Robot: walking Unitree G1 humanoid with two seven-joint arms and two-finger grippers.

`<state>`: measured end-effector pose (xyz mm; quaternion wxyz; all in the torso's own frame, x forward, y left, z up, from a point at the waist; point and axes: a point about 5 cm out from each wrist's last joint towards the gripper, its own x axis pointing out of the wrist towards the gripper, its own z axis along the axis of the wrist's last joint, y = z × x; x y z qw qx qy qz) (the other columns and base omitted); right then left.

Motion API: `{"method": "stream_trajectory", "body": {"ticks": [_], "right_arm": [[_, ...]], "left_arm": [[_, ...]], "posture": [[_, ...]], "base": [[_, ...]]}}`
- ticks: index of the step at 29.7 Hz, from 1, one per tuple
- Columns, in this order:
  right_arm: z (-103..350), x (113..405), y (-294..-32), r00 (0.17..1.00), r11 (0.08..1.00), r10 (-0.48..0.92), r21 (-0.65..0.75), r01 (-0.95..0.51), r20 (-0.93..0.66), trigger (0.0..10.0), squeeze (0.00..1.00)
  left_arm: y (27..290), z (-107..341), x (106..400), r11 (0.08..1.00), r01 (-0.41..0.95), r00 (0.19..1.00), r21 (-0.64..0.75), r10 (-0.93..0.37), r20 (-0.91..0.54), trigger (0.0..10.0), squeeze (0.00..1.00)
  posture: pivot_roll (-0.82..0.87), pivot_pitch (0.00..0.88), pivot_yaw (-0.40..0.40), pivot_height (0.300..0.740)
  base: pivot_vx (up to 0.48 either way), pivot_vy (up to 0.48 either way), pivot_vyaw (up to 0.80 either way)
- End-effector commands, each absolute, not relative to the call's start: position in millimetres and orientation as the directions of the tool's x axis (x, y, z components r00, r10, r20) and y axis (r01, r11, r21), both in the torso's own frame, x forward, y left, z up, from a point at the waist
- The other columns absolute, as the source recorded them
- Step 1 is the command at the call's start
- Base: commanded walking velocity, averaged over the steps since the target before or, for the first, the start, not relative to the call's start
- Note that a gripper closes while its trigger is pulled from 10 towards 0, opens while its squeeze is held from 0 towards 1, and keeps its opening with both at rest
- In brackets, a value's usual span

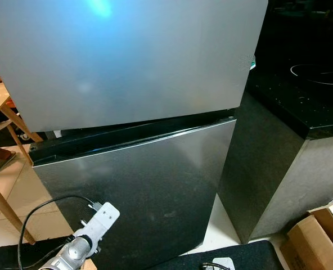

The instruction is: Restocking fridge

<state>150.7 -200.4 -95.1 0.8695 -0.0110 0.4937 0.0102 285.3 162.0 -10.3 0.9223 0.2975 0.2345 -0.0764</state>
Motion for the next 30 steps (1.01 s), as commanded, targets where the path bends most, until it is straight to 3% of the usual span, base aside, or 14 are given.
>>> {"method": "stream_trajectory", "body": {"ticks": [1,5,10,14,18,22,23,24,25,27,30], "right_arm": [[-95.6,150.1,-199.4,0.508,1.000,0.005,-0.007,-0.023,-0.862,10.0,0.00],[-96.1,149.8,-196.0,0.510,0.999,0.010,-0.007,-0.032,-0.860,10.0,0.00],[-96.8,149.3,-193.8,0.508,0.999,0.008,-0.009,-0.031,-0.861,10.0,0.00],[-96.7,149.0,-195.0,0.507,0.999,0.009,-0.011,-0.035,-0.862,10.0,0.00],[-97.5,145.3,-198.2,0.500,0.999,0.007,-0.014,-0.037,-0.866,10.0,0.00],[-97.7,144.8,-198.4,0.497,0.999,0.007,-0.014,-0.039,-0.868,10.0,0.00],[-98.1,143.7,-198.5,0.494,0.999,0.008,-0.012,-0.037,-0.869,10.0,0.00],[-99.7,139.7,-198.0,0.482,0.999,0.012,-0.009,-0.043,-0.876,10.0,0.00],[-99.7,139.7,-198.0,0.482,0.999,0.012,-0.009,-0.043,-0.876,10.0,0.00],[-100.8,136.7,-197.5,0.473,0.999,0.015,-0.011,-0.052,-0.881,10.0,0.00],[-101.3,135.3,-197.5,0.470,0.998,0.017,-0.013,-0.059,-0.883,10.0,0.00]], "left_arm": [[187.0,12.4,302.2,0.833,0.060,0.929,0.550,0.154,-0.336,10.0,0.00],[208.1,48.2,323.2,0.833,-0.185,0.949,0.521,0.290,-0.127,10.0,0.00],[220.0,78.5,338.2,0.826,-0.359,0.919,0.434,0.394,0.010,10.0,0.00],[224.2,93.2,347.1,0.821,-0.391,0.911,0.416,0.411,0.045,10.0,0.00],[204.1,82.6,348.8,0.881,-0.215,0.966,0.422,0.255,-0.041,10.0,0.00],[199.0,72.7,344.1,0.880,-0.168,0.971,0.444,0.224,-0.078,10.0,0.00],[192.9,57.5,335.8,0.888,-0.096,0.974,0.449,0.177,-0.142,10.0,0.00],[180.9,11.1,302.7,0.894,0.097,0.935,0.437,0.069,-0.349,10.0,0.00],[180.9,11.1,302.7,0.894,0.097,0.935,0.437,0.069,-0.349,10.0,0.00],[179.6,-22.6,270.0,0.893,0.209,0.862,0.399,0.025,-0.506,10.0,0.00],[186.0,-41.4,247.5,0.907,0.235,0.796,0.350,0.027,-0.605,10.0,0.00]], "posture": [[-0.09,0.025,0.041,0.734],[-0.08,0.030,0.042,0.734],[-0.08,0.030,0.040,0.734],[-0.08,0.032,0.037,0.734],[-0.09,0.034,0.042,0.734],[-0.09,0.037,0.046,0.734],[-0.10,0.042,0.046,0.734],[-0.10,0.046,0.043,0.734],[-0.10,0.046,0.043,0.734],[-0.10,0.048,0.041,0.734],[-0.10,0.048,0.036,0.734]], "base": [[0.000,0.000,0.00],[0.000,0.000,0.00],[0.000,0.000,0.00],[0.000,0.000,0.00],[0.000,0.000,0.00],[0.000,0.000,0.00],[0.000,0.000,0.00],[0.000,0.000,0.00],[0.000,0.000,0.00],[0.000,0.000,0.00],[0.000,0.000,0.00]]}}
